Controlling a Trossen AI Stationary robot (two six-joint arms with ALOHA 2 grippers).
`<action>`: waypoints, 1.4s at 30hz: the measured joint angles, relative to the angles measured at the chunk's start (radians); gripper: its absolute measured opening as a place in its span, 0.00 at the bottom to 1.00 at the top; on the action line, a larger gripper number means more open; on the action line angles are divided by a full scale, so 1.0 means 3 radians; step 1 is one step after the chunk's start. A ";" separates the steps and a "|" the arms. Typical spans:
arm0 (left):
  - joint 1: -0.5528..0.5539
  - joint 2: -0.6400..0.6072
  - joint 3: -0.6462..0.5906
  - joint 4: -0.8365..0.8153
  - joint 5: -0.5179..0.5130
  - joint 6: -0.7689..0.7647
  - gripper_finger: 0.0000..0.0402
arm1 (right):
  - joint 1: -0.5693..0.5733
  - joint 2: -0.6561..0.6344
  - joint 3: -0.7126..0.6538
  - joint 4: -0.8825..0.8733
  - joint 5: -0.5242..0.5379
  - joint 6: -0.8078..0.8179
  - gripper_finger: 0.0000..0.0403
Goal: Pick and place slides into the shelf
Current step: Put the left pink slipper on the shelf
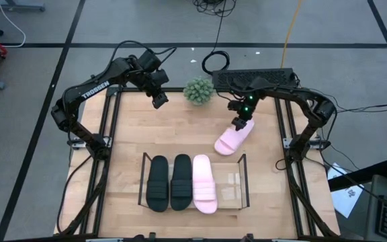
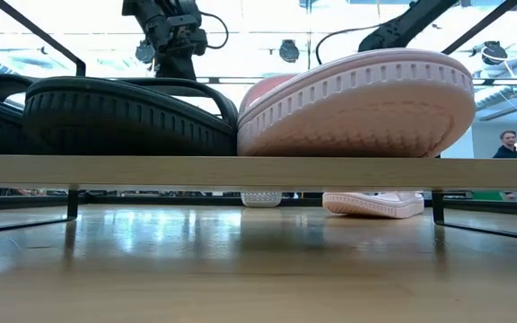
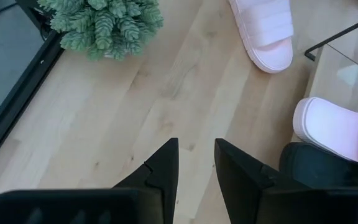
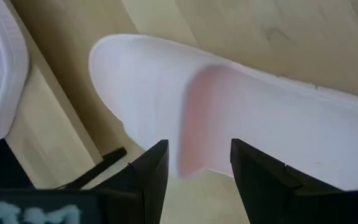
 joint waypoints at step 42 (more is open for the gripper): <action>-0.0001 0.0000 0.0000 0.0002 0.0003 -0.0022 0.26 | 0.0226 -0.0001 -0.0469 0.0826 -0.0774 0.0168 0.15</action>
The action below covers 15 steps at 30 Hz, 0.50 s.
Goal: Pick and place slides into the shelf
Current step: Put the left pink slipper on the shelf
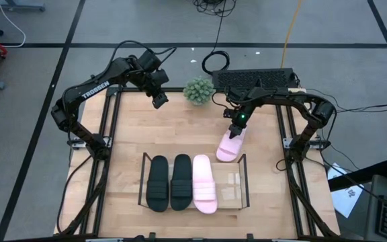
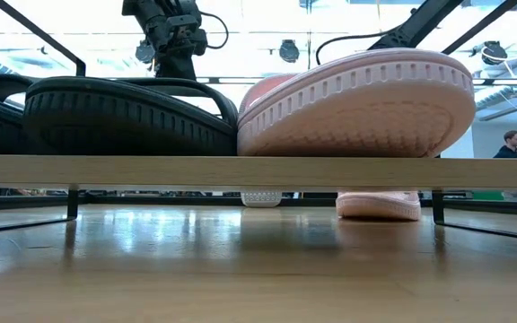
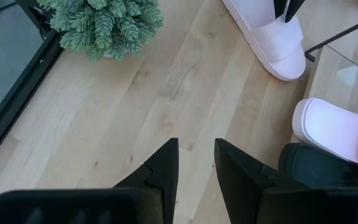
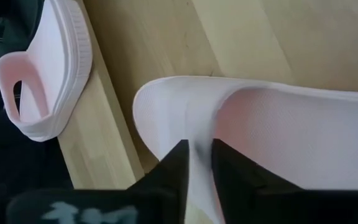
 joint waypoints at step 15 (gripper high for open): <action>-0.0003 0.0000 0.0000 0.0000 0.0000 0.0018 0.26 | 0.0001 0.0000 0.0000 0.0001 -0.0012 -0.0025 0.30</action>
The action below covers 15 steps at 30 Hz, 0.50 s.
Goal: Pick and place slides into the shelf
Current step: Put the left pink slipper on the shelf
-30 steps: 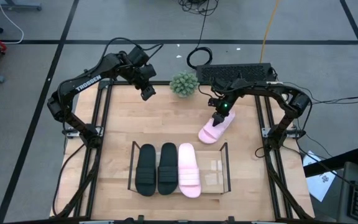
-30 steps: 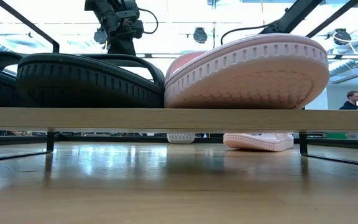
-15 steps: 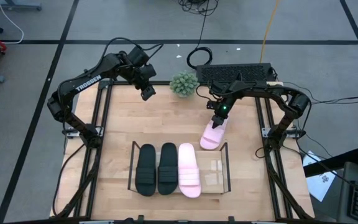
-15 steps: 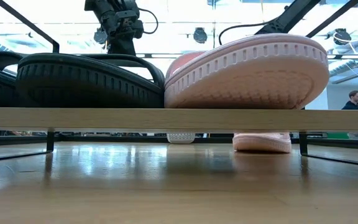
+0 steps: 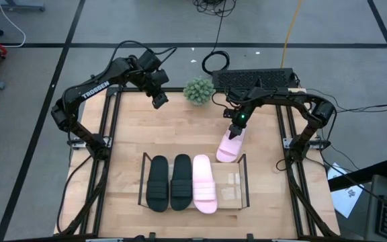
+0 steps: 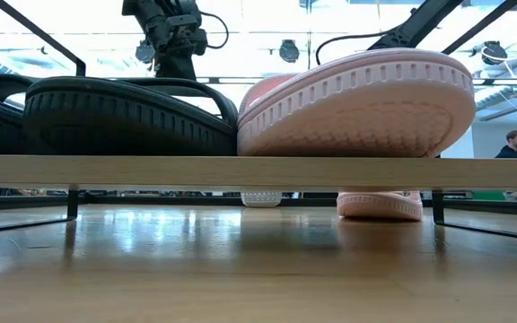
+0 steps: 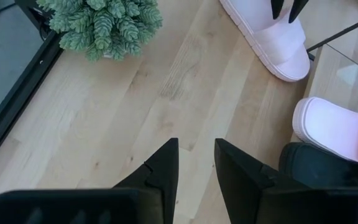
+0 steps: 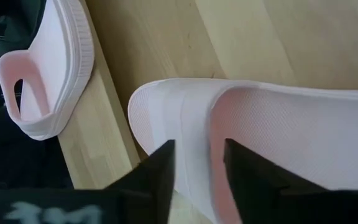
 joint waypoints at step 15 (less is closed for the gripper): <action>-0.0001 0.0000 0.0000 -0.0001 0.0000 0.0058 0.26 | 0.0020 0.0228 0.0000 0.0048 0.0000 -0.0135 0.49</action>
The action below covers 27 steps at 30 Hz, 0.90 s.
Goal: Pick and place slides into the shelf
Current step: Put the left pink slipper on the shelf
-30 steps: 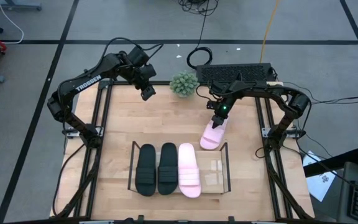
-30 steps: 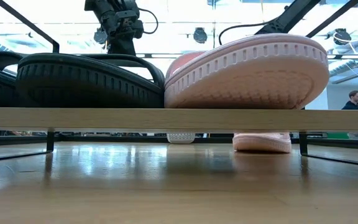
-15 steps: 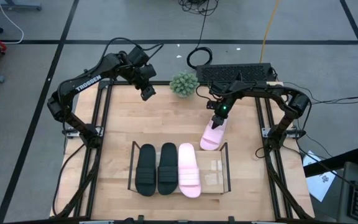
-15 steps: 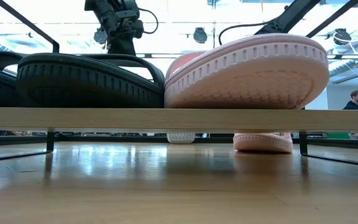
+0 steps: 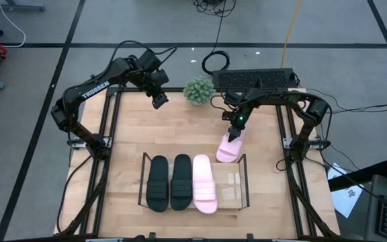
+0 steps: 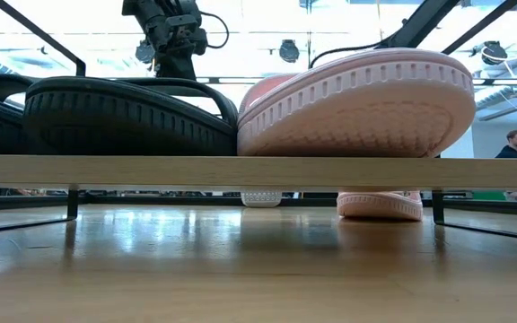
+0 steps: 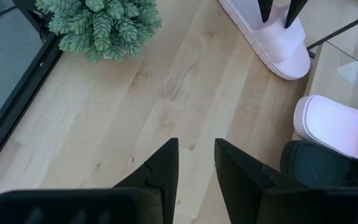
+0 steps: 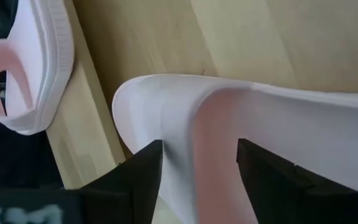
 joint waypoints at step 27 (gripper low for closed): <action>0.0001 0.0000 0.0000 0.0000 -0.0023 -0.0024 0.26 | -0.0057 -0.0047 0.0213 -0.0201 -0.0004 -0.0169 0.01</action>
